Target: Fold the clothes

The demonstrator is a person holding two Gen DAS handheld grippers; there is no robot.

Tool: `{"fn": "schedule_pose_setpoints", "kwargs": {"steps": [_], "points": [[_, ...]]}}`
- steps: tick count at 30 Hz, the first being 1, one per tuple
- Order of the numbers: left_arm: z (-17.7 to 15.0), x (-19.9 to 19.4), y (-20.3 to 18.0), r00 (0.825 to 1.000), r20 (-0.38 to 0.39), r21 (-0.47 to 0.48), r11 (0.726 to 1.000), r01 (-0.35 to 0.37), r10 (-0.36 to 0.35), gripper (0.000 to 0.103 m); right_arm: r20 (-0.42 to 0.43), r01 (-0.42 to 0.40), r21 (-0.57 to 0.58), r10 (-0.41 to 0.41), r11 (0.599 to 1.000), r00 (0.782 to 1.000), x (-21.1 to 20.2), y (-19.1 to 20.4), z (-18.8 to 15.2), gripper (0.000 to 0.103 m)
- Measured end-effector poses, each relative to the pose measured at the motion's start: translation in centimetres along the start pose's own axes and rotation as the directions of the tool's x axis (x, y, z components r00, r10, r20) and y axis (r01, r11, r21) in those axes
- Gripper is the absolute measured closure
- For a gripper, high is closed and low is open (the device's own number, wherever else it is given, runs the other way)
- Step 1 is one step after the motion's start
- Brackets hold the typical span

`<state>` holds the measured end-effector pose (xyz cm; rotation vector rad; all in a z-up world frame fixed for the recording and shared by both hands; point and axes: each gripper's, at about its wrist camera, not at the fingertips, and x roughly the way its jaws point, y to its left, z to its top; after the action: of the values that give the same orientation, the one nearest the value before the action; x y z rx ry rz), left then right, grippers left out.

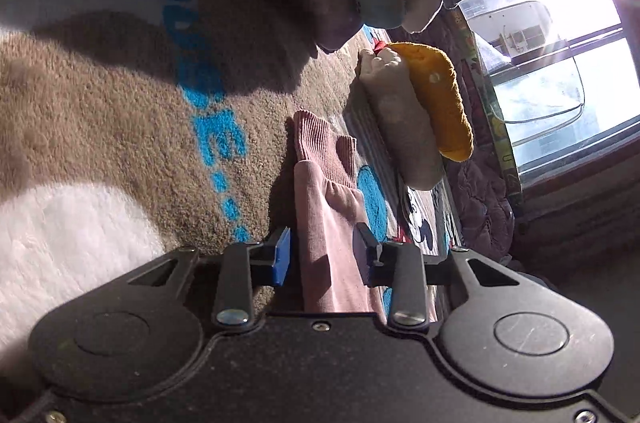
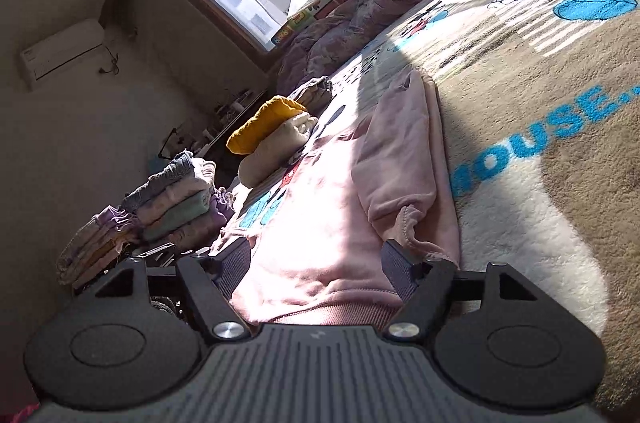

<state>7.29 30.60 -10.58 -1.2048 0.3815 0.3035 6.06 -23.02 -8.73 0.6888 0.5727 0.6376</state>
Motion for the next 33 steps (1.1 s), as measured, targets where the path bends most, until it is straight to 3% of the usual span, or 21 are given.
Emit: {"fn": "schedule_pose_setpoints", "kwargs": {"steps": [3, 4, 5, 6, 8, 9, 12, 15, 20, 27, 30, 33], "points": [[0.7, 0.7, 0.1, 1.000, 0.001, 0.014, 1.000, -0.006, 0.006, 0.085, 0.017, 0.001, 0.029, -0.002, 1.000, 1.000, 0.2, -0.9, 0.6, 0.030], [0.7, 0.7, 0.0, 1.000, 0.004, 0.032, 0.999, -0.006, 0.006, 0.088, 0.024, 0.001, 0.040, -0.002, 0.999, 1.000, 0.3, -1.2, 0.9, 0.030], [0.4, 0.6, -0.4, 1.000, 0.008, 0.060, 0.998, -0.004, 0.004, 0.098, 0.031, 0.002, 0.048, -0.004, 0.999, 1.000, 0.4, -1.5, 1.1, 0.030], [0.1, 0.4, -1.0, 1.000, 0.008, 0.089, 0.996, 0.011, -0.011, 0.100, 0.038, 0.004, 0.054, -0.006, 0.999, 0.999, 0.5, -1.8, 1.3, 0.030], [-0.9, -0.2, -3.5, 0.997, 0.003, 0.201, 0.977, 0.077, -0.079, 0.102, 0.052, 0.005, 0.067, -0.009, 0.998, 0.999, 0.8, -2.2, 1.8, 0.030], [-1.7, -0.5, -5.1, 0.995, 0.008, 0.284, 0.954, 0.092, -0.098, 0.102, 0.058, 0.002, 0.074, -0.007, 0.997, 0.998, 1.0, -2.5, 2.0, 0.030], [-4.8, -1.6, -9.9, 0.991, 0.015, 0.509, 0.854, 0.108, -0.133, 0.102, 0.069, -0.021, 0.105, 0.014, 0.994, 0.997, 1.4, -3.0, 2.4, 0.030], [-8.1, -2.3, -13.6, 0.979, -0.024, 0.598, 0.782, 0.177, -0.203, 0.102, 0.081, -0.055, 0.151, 0.043, 0.987, 0.996, 1.8, -3.6, 2.8, 0.030], [-14.5, -1.9, -19.2, 0.966, -0.102, 0.733, 0.638, 0.235, -0.239, 0.102, 0.109, -0.105, 0.200, 0.085, 0.974, 0.990, 2.2, -4.2, 3.5, 0.029], [-23.7, -0.2, -22.8, 0.965, -0.176, 0.863, 0.441, 0.246, -0.194, 0.102, 0.186, -0.158, 0.353, 0.097, 0.922, 0.978, 1.2, -7.2, 4.3, 0.029], [-27.0, 0.8, -23.1, 0.964, -0.208, 0.890, 0.377, 0.256, -0.164, 0.102, 0.209, -0.165, 0.412, 0.083, 0.896, 0.974, 0.8, -8.7, 4.4, 0.028], [-31.0, 1.4, -23.0, 0.967, -0.220, 0.936, 0.252, 0.246, -0.126, 0.101, 0.213, -0.154, 0.429, 0.066, 0.890, 0.975, 0.8, -9.4, 4.5, 0.027]]}}
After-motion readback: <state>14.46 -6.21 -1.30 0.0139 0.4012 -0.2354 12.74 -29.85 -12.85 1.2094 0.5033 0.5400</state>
